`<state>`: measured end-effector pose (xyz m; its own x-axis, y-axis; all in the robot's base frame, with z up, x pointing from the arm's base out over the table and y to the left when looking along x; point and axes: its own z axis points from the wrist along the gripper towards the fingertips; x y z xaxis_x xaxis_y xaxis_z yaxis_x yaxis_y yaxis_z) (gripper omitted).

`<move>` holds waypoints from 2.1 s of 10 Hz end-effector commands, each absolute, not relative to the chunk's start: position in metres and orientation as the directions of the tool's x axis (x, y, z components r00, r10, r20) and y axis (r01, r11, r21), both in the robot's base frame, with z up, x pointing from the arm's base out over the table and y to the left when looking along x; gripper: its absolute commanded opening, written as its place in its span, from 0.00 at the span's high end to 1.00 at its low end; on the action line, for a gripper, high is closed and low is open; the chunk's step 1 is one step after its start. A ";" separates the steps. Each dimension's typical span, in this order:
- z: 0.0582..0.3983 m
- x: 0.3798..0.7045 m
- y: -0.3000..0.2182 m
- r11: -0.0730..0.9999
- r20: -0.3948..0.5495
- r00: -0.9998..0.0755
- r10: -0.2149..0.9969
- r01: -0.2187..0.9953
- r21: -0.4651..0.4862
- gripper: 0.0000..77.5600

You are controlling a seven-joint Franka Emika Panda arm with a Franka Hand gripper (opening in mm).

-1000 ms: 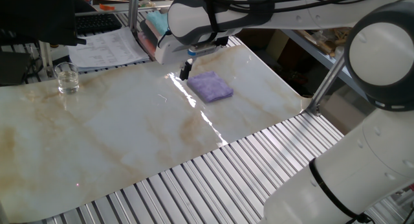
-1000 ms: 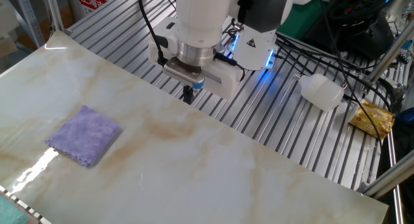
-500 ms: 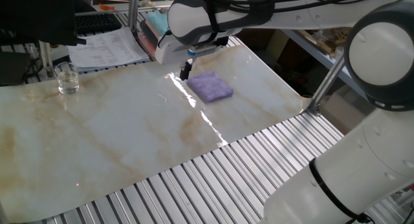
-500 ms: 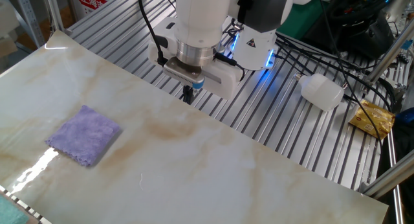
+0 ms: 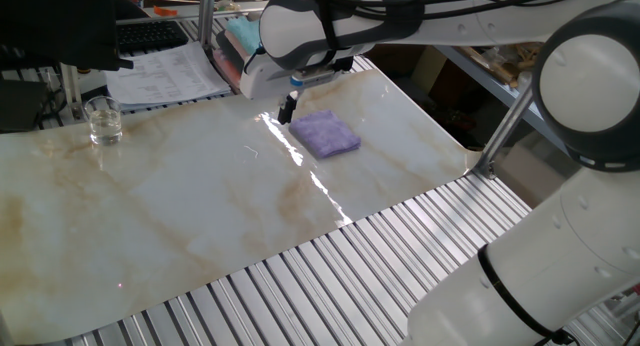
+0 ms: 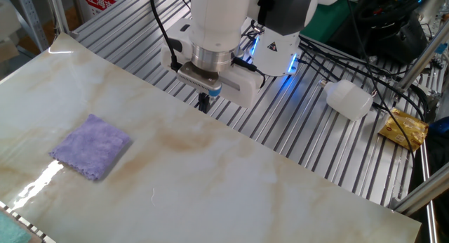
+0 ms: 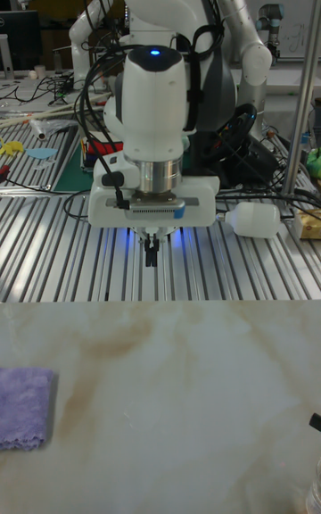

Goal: Clean the tabletop with a sponge

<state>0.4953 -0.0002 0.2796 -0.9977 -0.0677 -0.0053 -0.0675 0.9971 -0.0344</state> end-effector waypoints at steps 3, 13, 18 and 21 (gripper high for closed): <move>0.281 0.496 0.000 0.997 -0.009 -0.998 -0.062 -0.062 -0.034 1.00; 0.275 0.504 -0.010 0.999 -0.013 -0.999 -0.042 -0.042 -0.021 1.00; 0.265 0.506 -0.019 0.999 -0.014 -0.999 -0.036 -0.036 -0.025 1.00; 0.251 0.507 -0.022 0.999 -0.034 -0.999 -0.032 -0.031 -0.026 1.00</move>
